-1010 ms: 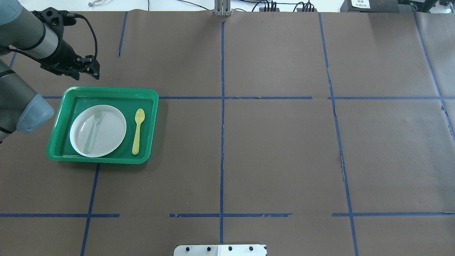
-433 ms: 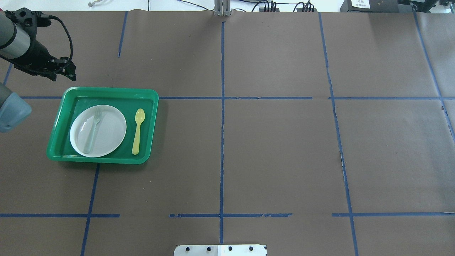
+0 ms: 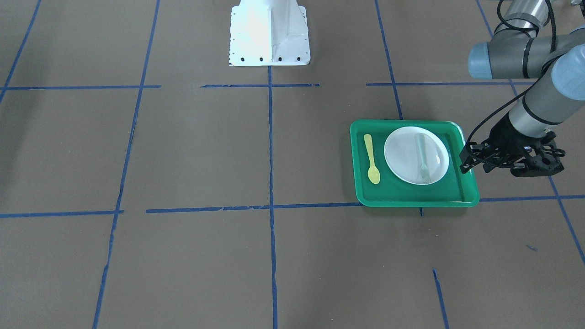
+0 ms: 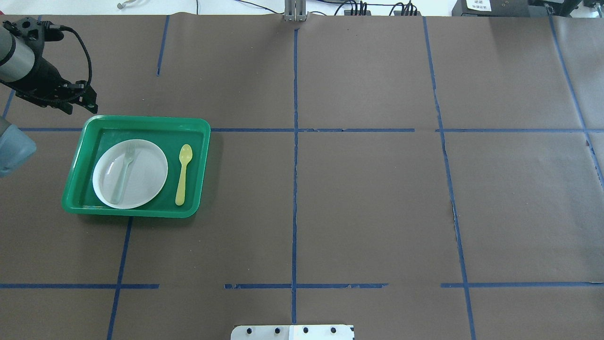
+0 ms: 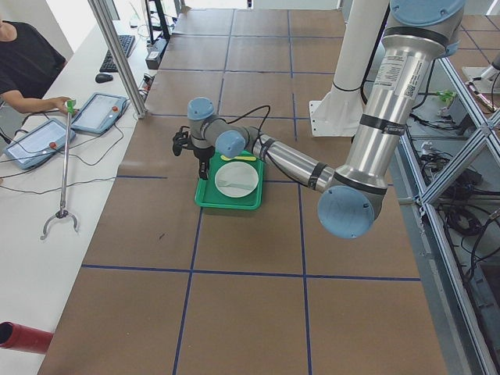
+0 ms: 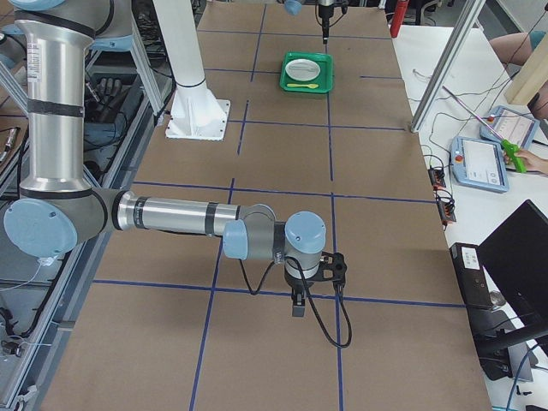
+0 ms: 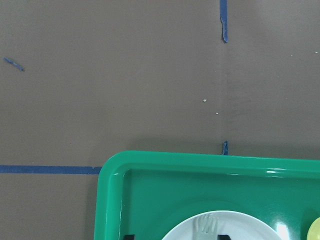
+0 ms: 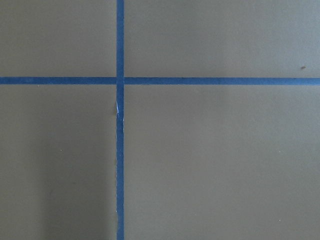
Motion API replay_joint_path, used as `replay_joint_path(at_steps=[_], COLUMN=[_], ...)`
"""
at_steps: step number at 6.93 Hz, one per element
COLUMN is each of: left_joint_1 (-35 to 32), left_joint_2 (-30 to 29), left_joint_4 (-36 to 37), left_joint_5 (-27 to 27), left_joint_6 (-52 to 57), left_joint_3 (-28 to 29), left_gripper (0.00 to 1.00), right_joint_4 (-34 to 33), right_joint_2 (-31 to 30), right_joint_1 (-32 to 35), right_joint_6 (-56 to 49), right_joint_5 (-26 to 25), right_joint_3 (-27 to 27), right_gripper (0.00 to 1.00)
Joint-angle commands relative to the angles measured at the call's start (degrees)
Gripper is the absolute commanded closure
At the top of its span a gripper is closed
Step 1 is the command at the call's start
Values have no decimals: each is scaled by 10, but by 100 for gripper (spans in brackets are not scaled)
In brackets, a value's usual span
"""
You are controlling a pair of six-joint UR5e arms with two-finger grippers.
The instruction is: Place spoon
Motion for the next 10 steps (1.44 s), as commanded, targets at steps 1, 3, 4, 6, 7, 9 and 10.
replay_joint_path(at_steps=[1,3,4,6,7,9,10], left_joint_1=[3,4,4,4,5,5,5], left_joint_2=[0,-3,-3,-1,0,-1,0], left_joint_4=[-1,-1,-2,-17,-17,-18,-18], left_joint_5=[1,2,3,3,4,3,3], left_joint_6=[1,-1,-3,-6,-6,-7,-8], left_joint_3=[13,22,27,38,42,48,46], left_gripper=[34,31,30,28,28,28,28], right_joint_4=[0,0,0,0,0,0,0], right_joint_2=[0,0,0,0,0,0,0], right_joint_1=[0,0,0,0,0,0,0], right_joint_6=[0,0,0,0,0,0,0], right_joint_5=[0,0,0,0,0,-1,0], right_joint_3=[0,0,0,0,0,0,0], right_gripper=[0,0,0,0,0,0,0])
